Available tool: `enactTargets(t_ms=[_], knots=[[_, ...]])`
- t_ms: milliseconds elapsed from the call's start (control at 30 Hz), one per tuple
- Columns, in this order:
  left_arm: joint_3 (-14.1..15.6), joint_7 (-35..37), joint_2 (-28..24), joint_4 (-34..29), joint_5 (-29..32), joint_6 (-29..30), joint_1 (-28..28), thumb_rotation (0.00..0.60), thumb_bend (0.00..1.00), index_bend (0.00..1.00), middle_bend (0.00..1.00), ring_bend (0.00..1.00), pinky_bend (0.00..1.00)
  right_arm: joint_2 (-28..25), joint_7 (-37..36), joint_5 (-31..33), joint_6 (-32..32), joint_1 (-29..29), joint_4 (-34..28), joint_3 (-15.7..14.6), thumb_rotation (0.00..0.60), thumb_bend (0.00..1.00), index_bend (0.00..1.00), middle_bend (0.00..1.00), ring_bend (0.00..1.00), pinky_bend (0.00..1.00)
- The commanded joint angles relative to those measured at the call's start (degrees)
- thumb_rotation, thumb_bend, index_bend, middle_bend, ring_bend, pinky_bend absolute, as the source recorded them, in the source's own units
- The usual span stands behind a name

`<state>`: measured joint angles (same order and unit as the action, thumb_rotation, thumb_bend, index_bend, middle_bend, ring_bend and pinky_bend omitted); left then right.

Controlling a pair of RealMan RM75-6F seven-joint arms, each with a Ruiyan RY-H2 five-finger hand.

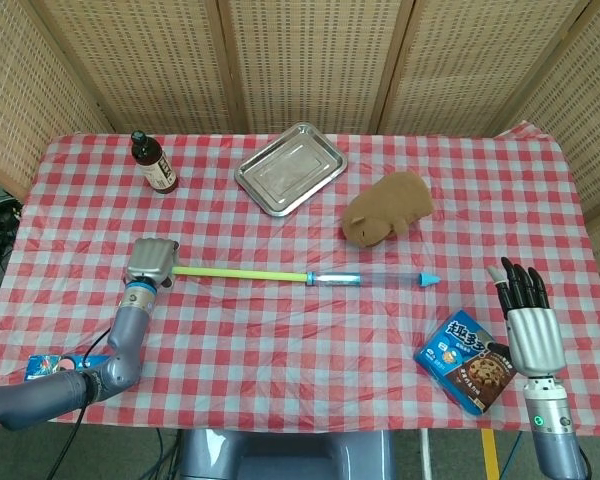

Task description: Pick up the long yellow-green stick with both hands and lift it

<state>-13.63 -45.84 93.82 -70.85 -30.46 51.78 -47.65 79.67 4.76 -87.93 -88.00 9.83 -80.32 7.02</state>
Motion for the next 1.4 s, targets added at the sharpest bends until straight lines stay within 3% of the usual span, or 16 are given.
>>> enactTargets(t_ms=[33,733,933,1167,1400], knots=[[0.21,-0.01,0.5,0.75,0.34,-0.1,-0.4,0.6,0.32,0.48,0.87,0.82,0.75,-0.05,-0.15,0.03,0.01,-0.02,-0.08,-0.02,0.6,0.0,0.05,0.0,0.0,0.0],[1.59,0.62,3.79,6.17,2.06,-2.01,-2.17,0.6,0.33,0.53,0.87,0.82,0.75,0.28,-0.49,-0.33,-0.55,-0.04,0.13,-0.08,0.6,0.0,0.05,0.0,0.0,0.0],[1.76,0.95,3.85,6.0,1.98,-1.85,-2.25,0.6,0.44,0.61,0.87,0.82,0.75,0.26,-0.75,-0.52,-0.67,-0.03,0.09,-0.14,0.6,0.0,0.05,0.0,0.0,0.0],[1.47,2.18,1.92,2.3,0.45,0.42,-1.73,0.6,0.54,0.73,0.88,0.82,0.75,0.05,-1.19,-0.61,-0.72,-0.12,-0.23,-0.28,0.6,0.0,0.05,0.0,0.0,0.0],[0.12,4.56,-3.21,-6.48,-2.25,4.73,-0.28,0.6,0.59,0.79,0.89,0.83,0.75,-0.11,-1.35,-1.06,-0.6,-0.06,-0.81,-0.62,0.6,0.0,0.06,0.0,0.0,0.0]])
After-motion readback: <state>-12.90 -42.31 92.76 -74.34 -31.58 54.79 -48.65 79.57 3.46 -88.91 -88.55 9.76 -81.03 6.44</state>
